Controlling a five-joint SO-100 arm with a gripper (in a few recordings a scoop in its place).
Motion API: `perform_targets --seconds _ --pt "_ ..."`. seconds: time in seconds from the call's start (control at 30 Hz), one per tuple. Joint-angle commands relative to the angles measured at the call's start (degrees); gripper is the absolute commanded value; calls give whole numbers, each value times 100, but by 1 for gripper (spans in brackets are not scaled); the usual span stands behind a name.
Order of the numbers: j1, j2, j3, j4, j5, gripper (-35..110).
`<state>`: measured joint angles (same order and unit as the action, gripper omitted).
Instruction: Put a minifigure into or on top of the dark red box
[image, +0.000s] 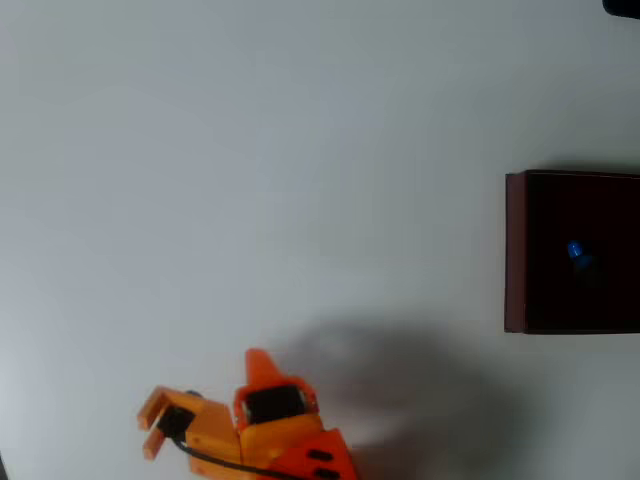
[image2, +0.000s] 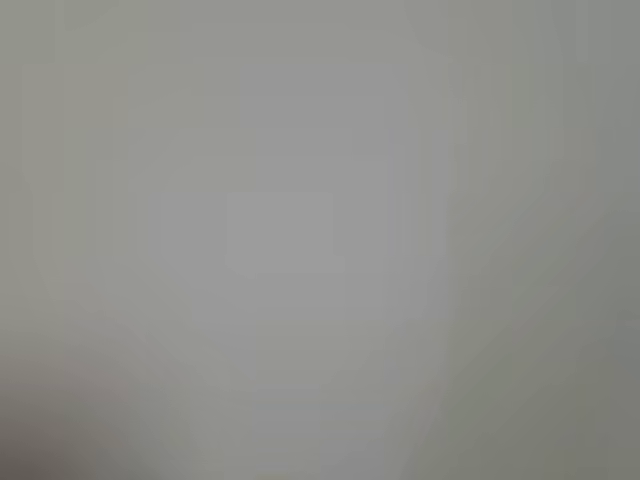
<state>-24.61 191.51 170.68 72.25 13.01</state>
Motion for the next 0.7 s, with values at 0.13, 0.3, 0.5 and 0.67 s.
perform_targets --seconds 0.13,0.3,0.5,0.67 --pt "-905 176 237 281 -923 0" --pt "-1257 378 229 554 -826 0" --pt "-1652 387 237 562 -1257 4" --pt "-1688 387 237 562 -1301 1"
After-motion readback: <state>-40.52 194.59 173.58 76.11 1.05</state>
